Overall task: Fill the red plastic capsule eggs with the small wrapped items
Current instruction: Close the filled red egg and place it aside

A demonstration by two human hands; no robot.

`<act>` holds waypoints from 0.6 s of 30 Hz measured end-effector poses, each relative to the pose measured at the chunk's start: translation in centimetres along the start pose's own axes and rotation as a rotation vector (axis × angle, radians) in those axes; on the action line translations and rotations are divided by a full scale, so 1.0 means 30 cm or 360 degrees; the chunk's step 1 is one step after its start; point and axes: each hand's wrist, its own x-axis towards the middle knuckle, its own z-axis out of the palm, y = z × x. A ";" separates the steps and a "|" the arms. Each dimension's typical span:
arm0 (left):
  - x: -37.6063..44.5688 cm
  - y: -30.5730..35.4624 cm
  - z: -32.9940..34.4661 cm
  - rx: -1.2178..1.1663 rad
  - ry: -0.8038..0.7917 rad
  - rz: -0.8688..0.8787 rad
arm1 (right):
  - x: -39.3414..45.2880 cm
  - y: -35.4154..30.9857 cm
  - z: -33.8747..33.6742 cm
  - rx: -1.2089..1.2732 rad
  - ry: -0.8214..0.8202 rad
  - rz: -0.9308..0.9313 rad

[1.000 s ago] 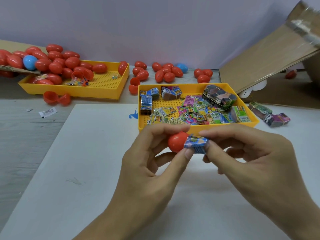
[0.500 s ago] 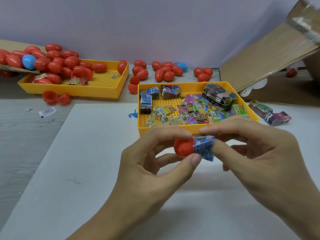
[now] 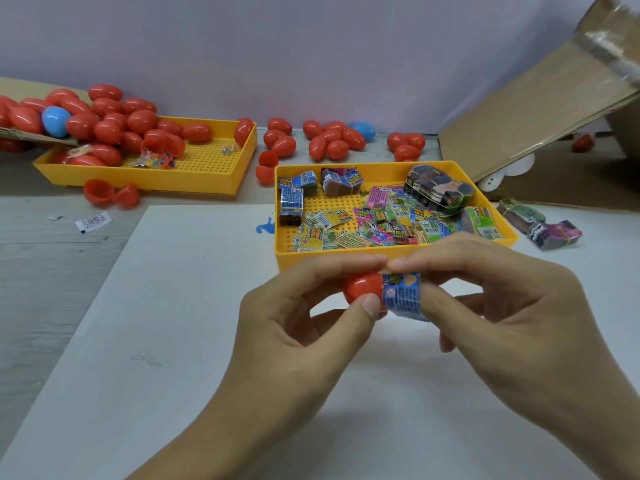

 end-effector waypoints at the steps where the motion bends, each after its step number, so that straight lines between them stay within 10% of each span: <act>1: 0.000 0.000 0.001 0.0001 0.0000 0.0002 | -0.001 0.002 0.001 -0.0010 -0.0003 -0.0001; 18: 0.001 -0.007 -0.004 0.0059 0.0060 -0.0036 | -0.005 0.009 0.001 -0.0160 -0.0033 -0.0029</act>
